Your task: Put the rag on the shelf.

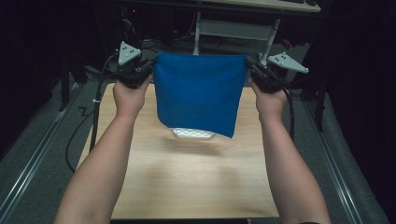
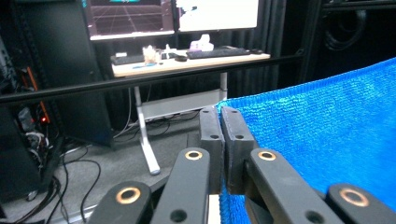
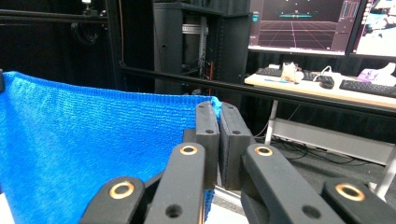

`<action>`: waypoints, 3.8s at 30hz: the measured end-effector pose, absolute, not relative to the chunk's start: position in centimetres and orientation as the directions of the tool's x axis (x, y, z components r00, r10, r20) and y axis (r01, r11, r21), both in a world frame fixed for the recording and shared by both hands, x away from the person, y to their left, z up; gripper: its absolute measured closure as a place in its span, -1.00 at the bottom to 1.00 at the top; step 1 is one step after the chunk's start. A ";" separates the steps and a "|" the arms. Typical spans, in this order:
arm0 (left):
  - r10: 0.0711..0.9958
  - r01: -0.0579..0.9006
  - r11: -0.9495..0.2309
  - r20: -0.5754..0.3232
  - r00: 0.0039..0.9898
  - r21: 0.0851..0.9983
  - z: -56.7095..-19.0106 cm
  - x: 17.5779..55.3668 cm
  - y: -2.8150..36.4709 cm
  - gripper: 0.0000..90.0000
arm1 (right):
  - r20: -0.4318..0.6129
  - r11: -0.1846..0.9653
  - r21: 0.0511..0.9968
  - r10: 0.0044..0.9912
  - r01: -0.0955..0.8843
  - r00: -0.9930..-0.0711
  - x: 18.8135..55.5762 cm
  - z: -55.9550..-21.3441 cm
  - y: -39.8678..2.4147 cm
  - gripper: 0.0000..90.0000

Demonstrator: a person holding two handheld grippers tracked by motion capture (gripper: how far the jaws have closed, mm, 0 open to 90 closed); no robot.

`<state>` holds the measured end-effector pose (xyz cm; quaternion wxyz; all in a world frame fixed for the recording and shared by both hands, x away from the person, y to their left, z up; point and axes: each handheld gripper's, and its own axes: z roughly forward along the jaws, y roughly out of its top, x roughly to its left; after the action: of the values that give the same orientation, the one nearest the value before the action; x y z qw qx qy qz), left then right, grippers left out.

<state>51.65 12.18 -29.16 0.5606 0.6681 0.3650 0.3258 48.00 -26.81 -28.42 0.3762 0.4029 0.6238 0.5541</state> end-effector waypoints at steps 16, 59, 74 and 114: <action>0.859 0.337 -0.192 -0.008 0.512 0.922 -36.5 56.4 11.7 0.97 | -0.037 0.148 0.948 0.932 0.283 -0.362 53.8 -33.8 -26.0 0.97; 0.779 0.572 -0.164 -0.250 0.574 0.804 -50.4 52.5 11.5 0.90 | 0.060 0.172 0.842 0.912 0.512 -0.406 49.6 -49.4 -25.0 0.96; 0.806 0.571 -0.137 -0.244 0.539 0.809 -50.1 51.9 12.5 0.58 | 0.064 0.164 0.843 0.915 0.512 -0.398 49.5 -48.9 -25.5 0.69; 0.889 0.502 -0.046 -0.194 0.415 0.863 -46.4 47.6 17.9 0.06 | -0.035 0.185 0.882 0.943 0.433 -0.330 45.6 -44.8 -28.8 -0.01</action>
<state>47.62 17.86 -46.38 0.4750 0.6940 0.5013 0.2035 45.61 -28.79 -44.83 0.3101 0.4885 0.7045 0.4110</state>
